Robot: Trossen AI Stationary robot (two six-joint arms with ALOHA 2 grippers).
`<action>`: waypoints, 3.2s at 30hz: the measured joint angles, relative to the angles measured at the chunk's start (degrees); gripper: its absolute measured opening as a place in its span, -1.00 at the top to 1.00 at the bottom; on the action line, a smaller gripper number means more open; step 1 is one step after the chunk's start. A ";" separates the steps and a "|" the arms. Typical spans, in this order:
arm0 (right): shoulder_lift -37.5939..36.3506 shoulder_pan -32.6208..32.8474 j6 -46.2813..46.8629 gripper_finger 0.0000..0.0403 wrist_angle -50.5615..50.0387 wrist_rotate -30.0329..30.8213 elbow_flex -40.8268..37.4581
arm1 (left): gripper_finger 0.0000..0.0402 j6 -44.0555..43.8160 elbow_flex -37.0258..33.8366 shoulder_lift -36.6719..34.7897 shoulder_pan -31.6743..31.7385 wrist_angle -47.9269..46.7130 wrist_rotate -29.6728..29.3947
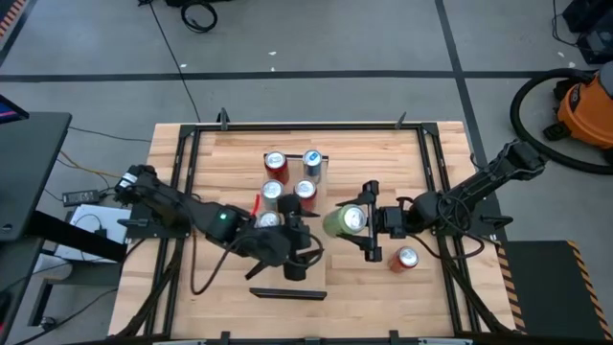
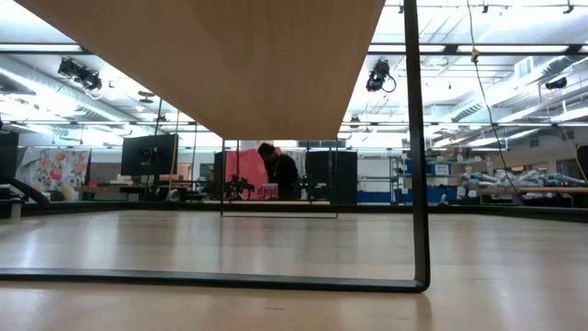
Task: Place canned beverage on shelf
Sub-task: Put the light green soda can on the shelf, then put the orange soda can on the shelf
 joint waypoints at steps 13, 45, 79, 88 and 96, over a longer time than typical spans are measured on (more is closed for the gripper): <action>0.97 -3.68 7.90 -0.58 -5.89 -2.81 0.08 | -0.95 -9.13 10.17 -0.07 -7.87 -21.25 -13.54; 22.77 -7.83 16.23 -0.58 -16.84 -1.61 16.33 | -0.95 -27.73 11.80 -4.24 -14.90 -41.09 -21.15; 20.54 -7.63 16.61 -0.91 -15.40 -1.84 12.98 | -0.95 -27.50 11.77 -4.22 -14.74 -41.33 -21.07; 14.66 -5.85 12.72 -0.96 -16.15 -0.42 12.98 | -0.95 -27.50 11.75 -4.20 -14.74 -41.37 -21.05; 8.27 -2.39 10.66 -0.96 -21.62 2.19 12.98 | -0.95 -27.73 11.75 -4.17 -14.74 -41.36 -21.05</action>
